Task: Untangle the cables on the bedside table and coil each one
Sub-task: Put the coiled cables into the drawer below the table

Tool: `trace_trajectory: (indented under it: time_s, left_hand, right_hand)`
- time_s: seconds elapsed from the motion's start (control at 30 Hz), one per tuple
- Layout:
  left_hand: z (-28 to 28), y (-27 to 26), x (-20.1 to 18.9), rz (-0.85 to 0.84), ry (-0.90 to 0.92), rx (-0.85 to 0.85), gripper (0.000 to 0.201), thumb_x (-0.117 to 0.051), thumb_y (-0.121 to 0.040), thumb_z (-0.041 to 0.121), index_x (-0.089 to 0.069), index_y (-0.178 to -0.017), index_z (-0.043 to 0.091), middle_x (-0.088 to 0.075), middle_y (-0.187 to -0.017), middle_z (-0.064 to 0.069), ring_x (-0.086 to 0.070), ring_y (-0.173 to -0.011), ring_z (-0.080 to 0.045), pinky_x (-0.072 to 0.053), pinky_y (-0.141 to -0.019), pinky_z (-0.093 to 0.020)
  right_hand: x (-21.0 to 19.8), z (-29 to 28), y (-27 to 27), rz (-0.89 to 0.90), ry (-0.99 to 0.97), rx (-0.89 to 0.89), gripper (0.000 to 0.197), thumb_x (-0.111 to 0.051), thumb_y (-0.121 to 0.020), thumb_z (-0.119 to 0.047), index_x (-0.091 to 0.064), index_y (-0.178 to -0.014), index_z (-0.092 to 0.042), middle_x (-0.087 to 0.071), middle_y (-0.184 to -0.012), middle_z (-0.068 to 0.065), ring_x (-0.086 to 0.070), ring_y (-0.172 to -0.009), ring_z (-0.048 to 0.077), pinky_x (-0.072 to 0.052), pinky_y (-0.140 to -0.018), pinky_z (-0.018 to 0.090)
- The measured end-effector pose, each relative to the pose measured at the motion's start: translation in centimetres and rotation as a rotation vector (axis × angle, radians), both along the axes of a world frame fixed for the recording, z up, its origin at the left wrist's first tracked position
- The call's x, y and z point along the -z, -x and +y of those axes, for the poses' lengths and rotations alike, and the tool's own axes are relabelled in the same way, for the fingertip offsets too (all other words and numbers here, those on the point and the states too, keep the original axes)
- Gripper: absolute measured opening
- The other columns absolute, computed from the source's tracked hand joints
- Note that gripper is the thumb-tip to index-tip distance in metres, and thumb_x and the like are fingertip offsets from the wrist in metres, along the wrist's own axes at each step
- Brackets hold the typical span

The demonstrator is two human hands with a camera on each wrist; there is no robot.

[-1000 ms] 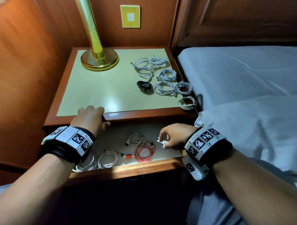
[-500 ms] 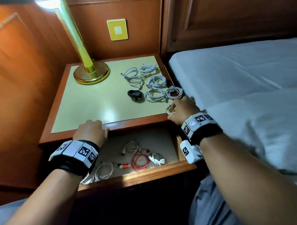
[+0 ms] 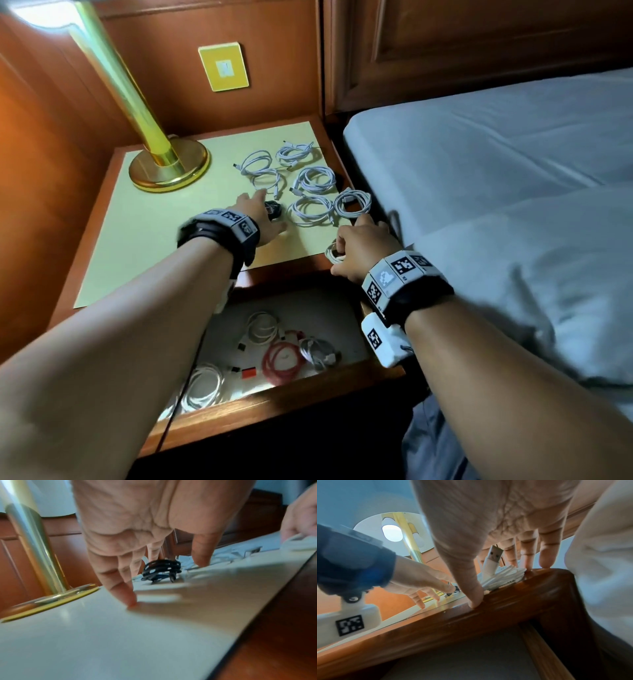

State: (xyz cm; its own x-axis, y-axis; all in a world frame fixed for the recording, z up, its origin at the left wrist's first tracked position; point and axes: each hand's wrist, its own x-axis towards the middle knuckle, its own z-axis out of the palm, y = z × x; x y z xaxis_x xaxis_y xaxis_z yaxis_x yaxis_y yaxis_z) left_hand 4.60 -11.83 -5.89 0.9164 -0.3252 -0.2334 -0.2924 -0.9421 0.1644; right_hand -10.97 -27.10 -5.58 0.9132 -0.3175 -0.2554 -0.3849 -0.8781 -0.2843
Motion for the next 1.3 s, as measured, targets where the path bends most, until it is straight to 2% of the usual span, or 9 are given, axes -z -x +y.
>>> trace_trajectory:
  time_s: [0.23, 0.4, 0.57, 0.73, 0.83, 0.93, 1.03, 1.17, 1.3]
  left_hand:
    - [0.9, 0.5, -0.4, -0.038, -0.098, 0.065, 0.043, -0.071, -0.084, 0.048, -0.058, -0.109, 0.016, -0.058, -0.114, -0.012, -0.06, -0.094, -0.033, -0.05, -0.077, -0.037]
    - [6.1, 7.8, -1.1, 0.099, -0.068, 0.247, 0.043, -0.075, -0.076, 0.055, -0.05, -0.093, 0.025, -0.057, -0.094, 0.002, -0.058, -0.079, -0.018, -0.052, -0.069, -0.033]
    - [11.4, 14.1, 1.7, 0.182, -0.205, 0.309, 0.067, -0.071, -0.068, 0.074, -0.042, -0.107, 0.028, -0.049, -0.109, 0.004, -0.058, -0.095, -0.019, -0.051, -0.081, -0.033]
    - [9.9, 11.5, 0.2, 0.044, 0.032, 0.237, 0.041, -0.064, -0.081, 0.065, -0.05, -0.086, 0.027, -0.06, -0.086, 0.006, -0.058, -0.078, -0.021, -0.047, -0.067, -0.033]
    - [6.1, 8.1, -0.7, -0.016, 0.259, 0.204, 0.038, -0.069, -0.085, 0.051, -0.056, -0.112, 0.027, -0.06, -0.11, -0.001, -0.063, -0.089, -0.024, -0.049, -0.074, -0.032]
    - [1.1, 5.3, -0.6, 0.029, 0.049, 0.227, 0.074, -0.064, -0.09, 0.052, -0.026, -0.153, 0.038, -0.03, -0.155, -0.014, -0.055, -0.122, -0.038, -0.048, -0.101, -0.045]
    - [-3.0, 2.9, 0.3, 0.044, -0.117, 0.239, 0.078, -0.056, -0.092, 0.06, -0.015, -0.156, 0.043, -0.012, -0.164, -0.014, -0.039, -0.138, -0.044, -0.037, -0.113, -0.051]
    - [-4.3, 2.0, 1.2, -0.015, -0.077, 0.245, 0.047, -0.06, -0.091, 0.053, -0.056, -0.128, 0.024, -0.056, -0.13, -0.01, -0.052, -0.118, -0.035, -0.044, -0.094, -0.039]
    - [-0.7, 3.5, 0.6, -0.012, 0.032, 0.243, 0.026, -0.066, -0.089, 0.046, -0.062, -0.09, 0.019, -0.057, -0.124, -0.008, -0.057, -0.111, -0.033, -0.049, -0.092, -0.037]
  right_hand:
    - [-0.7, -0.2, -0.1, 0.029, -0.02, -0.032, 0.043, -0.08, -0.073, -0.04, -0.057, -0.104, -0.021, -0.041, -0.134, 0.005, -0.043, -0.121, 0.031, -0.046, -0.101, 0.044]
    - [-2.7, 2.7, 0.7, 0.229, -0.236, -0.363, 0.042, -0.086, -0.071, -0.046, -0.06, -0.094, -0.022, -0.053, -0.11, 0.001, -0.054, -0.099, 0.018, -0.049, -0.086, 0.031]
    - [-1.1, 4.9, 1.4, 0.442, -0.108, -0.467, 0.057, -0.084, -0.071, -0.052, -0.065, -0.107, -0.011, -0.069, -0.107, 0.005, -0.065, -0.098, 0.024, -0.055, -0.085, 0.036]
    - [-3.5, 1.8, -0.3, 0.031, -0.253, -0.167, 0.034, -0.072, -0.084, -0.049, -0.066, -0.092, -0.017, -0.072, -0.089, -0.001, -0.064, -0.08, 0.012, -0.045, -0.067, 0.024]
    - [-2.8, -1.6, -1.7, -0.188, -0.205, 0.126, 0.027, -0.068, -0.084, -0.045, -0.057, -0.098, -0.025, -0.065, -0.107, -0.001, -0.063, -0.098, 0.021, -0.051, -0.091, 0.038]
    - [-0.8, -3.6, -2.7, -0.032, -0.19, 0.233, 0.063, -0.069, -0.081, -0.043, -0.043, -0.138, -0.032, -0.045, -0.138, 0.012, -0.054, -0.121, 0.035, -0.045, -0.104, 0.045]
    - [0.6, -4.2, -3.4, 0.039, -0.139, 0.203, 0.077, -0.067, -0.082, -0.042, -0.029, -0.149, -0.042, -0.031, -0.144, 0.014, -0.049, -0.126, 0.04, -0.043, -0.108, 0.047]
    - [1.3, -4.6, -3.8, -0.009, -0.063, 0.176, 0.047, -0.069, -0.082, -0.047, -0.056, -0.126, -0.037, -0.042, -0.134, 0.011, -0.052, -0.122, 0.036, -0.043, -0.106, 0.046]
    - [0.7, -4.5, -3.5, -0.101, -0.018, 0.105, 0.011, -0.072, -0.08, -0.033, -0.067, -0.089, -0.03, -0.055, -0.12, 0.007, -0.053, -0.113, 0.031, -0.05, -0.096, 0.04]
